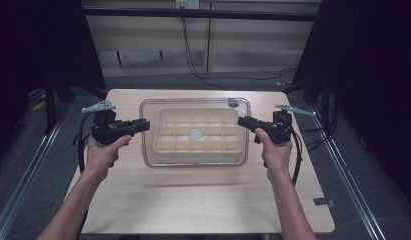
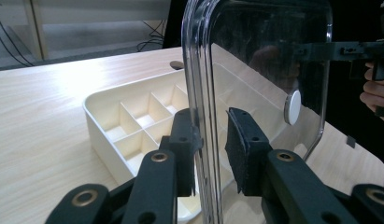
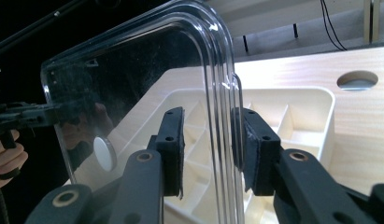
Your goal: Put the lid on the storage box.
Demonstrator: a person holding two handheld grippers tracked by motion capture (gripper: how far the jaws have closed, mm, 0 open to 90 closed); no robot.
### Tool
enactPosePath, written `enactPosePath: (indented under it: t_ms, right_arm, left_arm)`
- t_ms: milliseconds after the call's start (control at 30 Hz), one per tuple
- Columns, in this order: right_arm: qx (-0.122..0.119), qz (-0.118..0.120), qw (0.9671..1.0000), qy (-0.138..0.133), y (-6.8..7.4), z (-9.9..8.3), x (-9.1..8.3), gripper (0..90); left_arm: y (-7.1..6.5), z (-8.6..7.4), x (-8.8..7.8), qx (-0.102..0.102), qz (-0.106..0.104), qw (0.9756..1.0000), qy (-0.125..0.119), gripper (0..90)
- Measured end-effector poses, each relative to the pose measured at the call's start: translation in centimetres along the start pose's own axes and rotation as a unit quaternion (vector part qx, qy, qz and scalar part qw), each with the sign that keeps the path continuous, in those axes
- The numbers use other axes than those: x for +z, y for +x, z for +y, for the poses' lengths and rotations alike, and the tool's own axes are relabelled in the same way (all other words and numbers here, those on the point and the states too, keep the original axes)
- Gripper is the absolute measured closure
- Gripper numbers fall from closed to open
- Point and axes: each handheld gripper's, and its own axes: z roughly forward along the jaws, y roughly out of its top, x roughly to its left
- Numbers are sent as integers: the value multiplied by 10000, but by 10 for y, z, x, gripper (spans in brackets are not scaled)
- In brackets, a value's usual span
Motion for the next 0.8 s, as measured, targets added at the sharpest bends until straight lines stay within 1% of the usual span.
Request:
enactPosePath:
  t_ms: [33,67,167,200,233,367,433,467,500,533,633,700,733,800]
  right_arm:
    - [0,0,10000,0,0,0,0,644]
    - [-18,-5,10000,4,0,4,3,644]
    - [-49,-7,10000,9,1,10,7,644]
    - [-49,-7,10000,9,1,10,7,644]
    - [-72,-24,10000,23,2,14,9,644]
    - [-73,-36,10000,-6,1,18,11,643]
    - [-18,-60,10000,-18,-2,20,12,642]
    - [-18,-60,10000,-18,-2,20,12,642]
    - [9,-91,10000,-29,-5,22,12,641]
    - [9,-91,10000,-29,-5,22,12,641]
    - [58,-129,9999,-27,-12,27,15,637]
    - [71,-133,9999,-20,-13,28,16,636]
    - [83,-143,9999,2,-14,30,18,637]
    - [83,-146,9999,29,-15,32,20,636]
  left_arm:
    - [1,1,0,-4,-8,10000,15,728]
    - [4,4,0,-27,20,10000,4,728]
    - [6,6,1,-63,64,10000,-10,726]
    - [7,8,1,-36,93,9999,26,726]
    - [7,9,1,-46,108,9999,12,722]
    - [9,15,3,2,81,10000,-6,723]
    - [10,20,9,-15,101,9999,-10,723]
    - [10,20,9,-15,101,9999,-10,722]
    - [10,22,13,16,109,9999,26,721]
    - [10,22,13,16,109,9999,26,721]
    - [11,26,17,8,113,9999,23,721]
    - [12,27,20,-28,141,9999,23,721]
    - [14,28,22,-24,181,9998,59,719]
    - [14,28,24,-18,213,9997,83,716]
